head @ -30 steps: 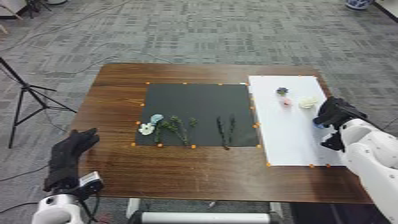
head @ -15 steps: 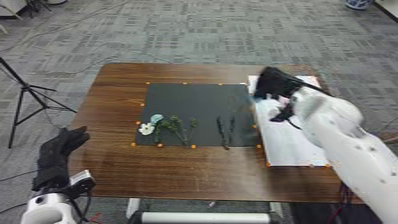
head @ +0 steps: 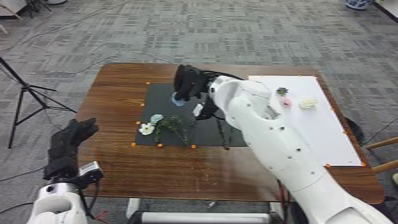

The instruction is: Arrange flowers

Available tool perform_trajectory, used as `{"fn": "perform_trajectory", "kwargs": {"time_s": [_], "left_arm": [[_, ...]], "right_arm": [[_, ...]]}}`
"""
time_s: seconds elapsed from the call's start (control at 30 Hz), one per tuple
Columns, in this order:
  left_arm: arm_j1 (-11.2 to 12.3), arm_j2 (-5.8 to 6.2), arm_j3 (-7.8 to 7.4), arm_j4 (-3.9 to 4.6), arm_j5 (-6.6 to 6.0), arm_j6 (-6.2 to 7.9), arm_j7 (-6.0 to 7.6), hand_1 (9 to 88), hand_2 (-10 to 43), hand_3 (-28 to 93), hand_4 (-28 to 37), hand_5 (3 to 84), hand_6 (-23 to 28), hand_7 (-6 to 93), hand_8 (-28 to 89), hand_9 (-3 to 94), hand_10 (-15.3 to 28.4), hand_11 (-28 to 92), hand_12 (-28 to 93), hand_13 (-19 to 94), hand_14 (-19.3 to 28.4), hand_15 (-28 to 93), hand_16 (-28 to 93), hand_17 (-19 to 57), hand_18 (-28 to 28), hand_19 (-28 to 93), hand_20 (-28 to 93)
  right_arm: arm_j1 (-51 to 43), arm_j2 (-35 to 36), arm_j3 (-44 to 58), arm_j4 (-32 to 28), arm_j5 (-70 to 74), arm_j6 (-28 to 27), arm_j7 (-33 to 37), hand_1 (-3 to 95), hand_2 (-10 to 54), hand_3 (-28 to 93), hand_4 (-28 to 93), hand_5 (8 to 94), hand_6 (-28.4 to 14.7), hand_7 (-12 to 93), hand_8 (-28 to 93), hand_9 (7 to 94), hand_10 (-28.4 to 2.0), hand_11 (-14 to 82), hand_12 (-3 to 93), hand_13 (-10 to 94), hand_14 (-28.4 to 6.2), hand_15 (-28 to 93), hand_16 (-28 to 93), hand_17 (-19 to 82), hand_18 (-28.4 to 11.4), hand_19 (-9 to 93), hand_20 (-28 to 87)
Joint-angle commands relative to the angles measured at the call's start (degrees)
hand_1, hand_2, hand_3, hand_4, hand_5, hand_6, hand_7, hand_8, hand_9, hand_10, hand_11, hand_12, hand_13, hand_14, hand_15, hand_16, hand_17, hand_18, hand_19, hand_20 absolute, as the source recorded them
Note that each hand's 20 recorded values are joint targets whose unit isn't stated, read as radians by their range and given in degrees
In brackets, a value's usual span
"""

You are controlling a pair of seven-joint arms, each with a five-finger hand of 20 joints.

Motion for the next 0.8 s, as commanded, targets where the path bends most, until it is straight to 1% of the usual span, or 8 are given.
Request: {"fn": "perform_trajectory", "kwargs": {"time_s": [0.03, 0.1, 0.2, 0.3, 0.6, 0.67, 0.77, 0.8], "left_arm": [[-1.36, -0.10, 1.22, 0.01, 0.21, -1.03, -0.67, 23.5, 26.5, 60, -28.3, 56.2, 2.7, 14.4, -10, 55.8, 14.9, 21, 9, 43, 16.6, 16, -3, 5.3, 10.5, 13, 15], [-1.97, -0.10, 1.49, 0.26, 0.22, -1.47, -0.51, 23.6, 26.5, 60, -28.3, 56.2, 2.8, 14.3, -10, 55.8, 14.9, 21, 9, 43, 16.6, 16, -3, 5.3, 10.6, 13, 15], [-1.66, -0.13, 1.14, 0.09, 0.06, -1.66, -0.61, 22.8, 26.3, 61, -28.3, 56.0, 2.8, 14.2, -10, 55.8, 15.0, 21, 9, 43, 16.5, 16, -3, 5.3, 10.6, 13, 15], [-1.68, 0.02, 1.05, 0.07, -0.09, -1.67, -0.68, 21.7, 23.8, 62, -28.3, 55.9, 2.9, 13.9, -10, 55.7, 15.0, 21, 9, 43, 16.5, 16, -3, 5.1, 10.6, 13, 15], [-1.48, -0.11, 0.83, 0.11, 0.03, -2.71, -0.91, 20.7, 20.3, 63, -28.3, 55.6, 3.1, 13.8, -10, 55.3, 15.2, 21, 9, 42, 16.7, 16, -3, 4.8, 10.8, 13, 15], [-1.56, -0.08, 0.90, 0.16, 0.18, -2.96, -1.12, 20.7, 20.1, 63, -28.3, 55.6, 3.1, 13.8, -10, 55.2, 15.2, 21, 9, 42, 16.7, 16, -3, 4.8, 10.8, 13, 15], [-1.75, -0.09, 1.13, 0.20, 0.24, -2.93, -1.20, 20.8, 19.7, 63, -28.3, 55.6, 3.1, 13.9, -10, 55.2, 15.3, 21, 9, 42, 16.8, 16, -2, 4.7, 10.8, 13, 15], [-1.85, -0.10, 1.19, 0.26, 0.31, -2.98, -1.33, 20.9, 19.6, 63, -28.3, 55.6, 3.1, 13.9, -10, 55.2, 15.3, 21, 9, 42, 16.8, 16, -2, 4.7, 10.9, 13, 15]], "right_arm": [[-0.90, -4.33, -0.64, 3.76, -5.49, 1.11, -1.10, 62.6, -9.5, 56, -18, 77.8, -1.2, 28, 13, 93.5, -7.9, 19.3, 34.7, 94, -0.5, 63, 34, 68, -13.1, 93, 65], [-1.00, -4.35, -0.78, 4.00, -5.22, 0.84, -0.04, 62.5, -9.5, 56, -19, 77.6, -1.0, 29, 13, 93.5, -7.9, 17.4, 33.7, 94, -0.5, 63, 34, 68, -13.2, 93, 65], [-1.45, -4.55, -0.89, 4.18, -4.88, -0.19, 1.08, 60.3, -9.5, 56, -17, 76.5, -0.8, 28, 13, 93.4, -7.9, 13.9, 34.0, 94, -0.6, 63, 34, 67, -13.4, 93, 66], [-1.75, -4.30, -1.08, 4.09, -4.62, -0.74, 1.61, 59.1, -9.5, 56, -16, 75.0, -0.8, 27, 13, 92.7, -8.0, 12.3, 34.8, 94, -0.6, 62, 35, 67, -13.7, 93, 66], [-2.54, -5.27, 0.72, 4.80, -5.47, -4.46, 1.05, 55.6, -9.5, 55, -14, 72.0, -1.6, 25, 13, 89.6, -8.6, 12.3, 35.0, 93, -1.0, 63, 36, 66, -13.8, 93, 66], [-2.66, -5.30, 0.80, 4.95, -6.20, -4.24, 0.61, 52.8, -9.5, 55, -14, 70.6, -1.6, 23, 12, 86.9, -9.2, 14.8, 31.6, 92, -1.1, 63, 36, 66, -13.8, 93, 66], [-2.75, -5.13, 0.91, 4.77, -5.50, -4.22, 0.57, 45.7, -9.5, 60, -15, 68.7, -1.2, 22, 6, 83.3, -10.3, 18.5, 24.4, 92, -1.2, 63, 36, 65, -13.9, 93, 66], [-2.78, -5.07, 0.92, 4.78, -5.97, -3.94, 0.12, 42.1, -9.5, 63, -15, 68.2, -1.1, 22, -3, 82.1, -11.0, 18.9, 22.2, 92, -1.4, 63, 35, 65, -14.1, 93, 66]]}}
